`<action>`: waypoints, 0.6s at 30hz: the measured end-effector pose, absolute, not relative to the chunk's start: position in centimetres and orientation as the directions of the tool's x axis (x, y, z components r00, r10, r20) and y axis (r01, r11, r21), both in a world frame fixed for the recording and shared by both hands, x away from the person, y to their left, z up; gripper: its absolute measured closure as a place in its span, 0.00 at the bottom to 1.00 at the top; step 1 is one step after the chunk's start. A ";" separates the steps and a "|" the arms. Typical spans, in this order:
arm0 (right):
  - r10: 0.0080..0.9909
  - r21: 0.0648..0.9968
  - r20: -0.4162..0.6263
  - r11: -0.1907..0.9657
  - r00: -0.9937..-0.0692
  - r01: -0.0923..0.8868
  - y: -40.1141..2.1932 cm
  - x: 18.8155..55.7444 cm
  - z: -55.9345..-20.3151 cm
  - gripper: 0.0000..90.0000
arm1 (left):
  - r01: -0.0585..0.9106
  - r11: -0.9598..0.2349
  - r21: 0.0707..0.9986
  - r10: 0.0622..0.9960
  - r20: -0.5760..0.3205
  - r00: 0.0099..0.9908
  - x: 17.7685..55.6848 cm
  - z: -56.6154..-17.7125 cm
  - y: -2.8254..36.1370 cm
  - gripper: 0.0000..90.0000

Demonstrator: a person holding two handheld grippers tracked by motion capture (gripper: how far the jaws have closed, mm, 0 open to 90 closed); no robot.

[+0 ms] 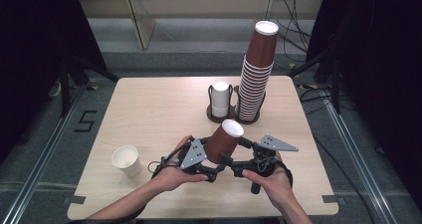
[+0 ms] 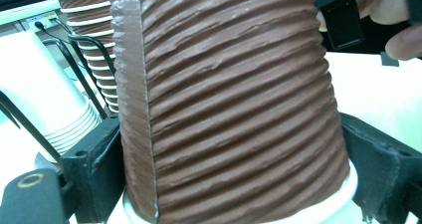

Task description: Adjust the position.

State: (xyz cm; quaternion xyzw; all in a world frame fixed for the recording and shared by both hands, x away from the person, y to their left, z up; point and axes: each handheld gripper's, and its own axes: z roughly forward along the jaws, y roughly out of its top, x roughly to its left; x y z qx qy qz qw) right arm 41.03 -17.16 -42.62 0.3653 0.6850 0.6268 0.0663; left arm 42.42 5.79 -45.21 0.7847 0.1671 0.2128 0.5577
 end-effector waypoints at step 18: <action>0.535 0.874 0.187 0.291 -0.824 0.388 -20.1 41.4 -44.1 0.00 | 0.009 -0.368 0.930 0.476 0.180 0.861 42.1 -45.1 7.3 0.12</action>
